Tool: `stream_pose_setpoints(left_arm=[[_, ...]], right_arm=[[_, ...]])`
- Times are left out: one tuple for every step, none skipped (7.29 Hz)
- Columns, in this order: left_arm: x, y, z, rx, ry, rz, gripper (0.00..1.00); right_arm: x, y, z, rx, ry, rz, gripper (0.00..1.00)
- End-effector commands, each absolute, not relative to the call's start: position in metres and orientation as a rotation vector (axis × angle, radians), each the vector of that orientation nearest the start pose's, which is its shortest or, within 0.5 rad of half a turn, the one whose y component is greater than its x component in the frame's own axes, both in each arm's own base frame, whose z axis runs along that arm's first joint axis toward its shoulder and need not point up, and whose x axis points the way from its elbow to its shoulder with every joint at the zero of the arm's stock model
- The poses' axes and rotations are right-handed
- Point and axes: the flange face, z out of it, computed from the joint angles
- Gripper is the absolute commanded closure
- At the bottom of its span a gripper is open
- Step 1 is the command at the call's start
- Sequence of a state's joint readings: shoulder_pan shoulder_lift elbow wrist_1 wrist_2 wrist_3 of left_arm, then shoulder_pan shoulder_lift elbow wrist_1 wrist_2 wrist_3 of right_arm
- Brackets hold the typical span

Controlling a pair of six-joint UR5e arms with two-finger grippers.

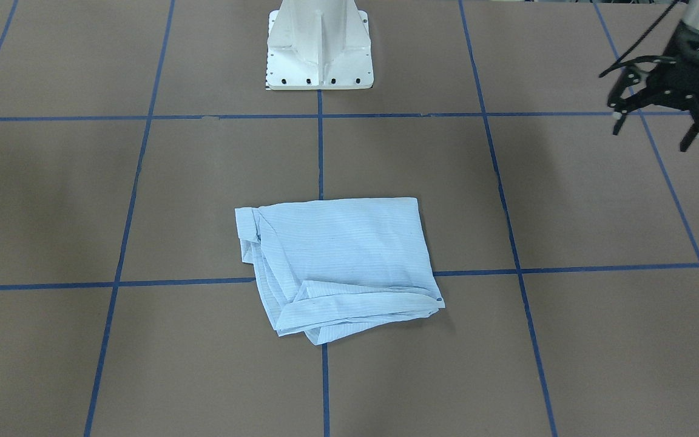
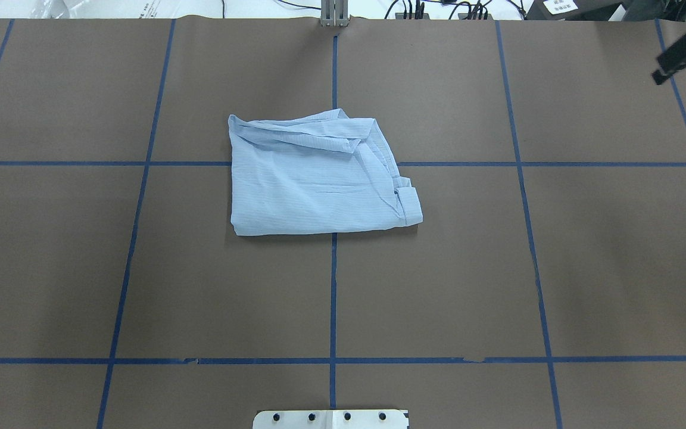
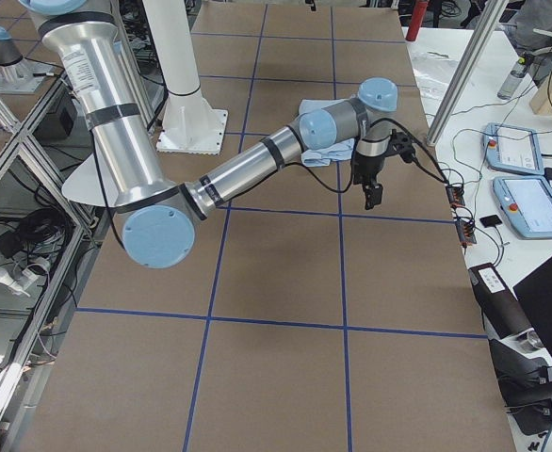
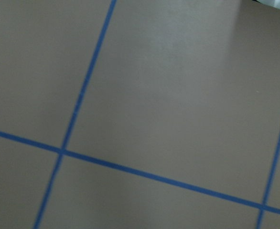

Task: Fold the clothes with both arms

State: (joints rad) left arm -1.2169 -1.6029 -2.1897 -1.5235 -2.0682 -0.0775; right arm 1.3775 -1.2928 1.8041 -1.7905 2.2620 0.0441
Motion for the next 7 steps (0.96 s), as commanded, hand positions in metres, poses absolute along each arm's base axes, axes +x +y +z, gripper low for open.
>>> stream_pose_setpoints(left_arm=[[-0.023,-0.457,0.443,0.423,0.595,0.371,0.0],[-0.049,-0.455,0.473,0.38,0.619,0.31,0.0],[-0.052,-0.454,0.506,0.314,0.615,0.28,0.0],[-0.053,-0.455,0.539,0.249,0.62,0.255,0.0],[-0.059,-0.459,0.546,0.224,0.634,0.196,0.0],[-0.063,-0.448,0.549,0.21,0.609,0.17,0.0],[-0.061,-0.448,0.559,0.189,0.604,0.15,0.0]], right_arm=[[0.04,-0.506,0.539,0.136,-0.706,-0.271,0.0],[0.05,-0.454,0.592,0.069,-0.706,-0.235,0.0],[0.052,-0.416,0.633,0.018,-0.706,-0.213,0.0],[0.053,-0.41,0.639,0.02,-0.709,-0.21,0.0],[0.053,-0.409,0.642,0.015,-0.706,-0.21,0.0],[0.054,-0.409,0.642,0.013,-0.711,-0.202,0.0],[0.055,-0.406,0.647,-0.001,-0.707,-0.198,0.0]])
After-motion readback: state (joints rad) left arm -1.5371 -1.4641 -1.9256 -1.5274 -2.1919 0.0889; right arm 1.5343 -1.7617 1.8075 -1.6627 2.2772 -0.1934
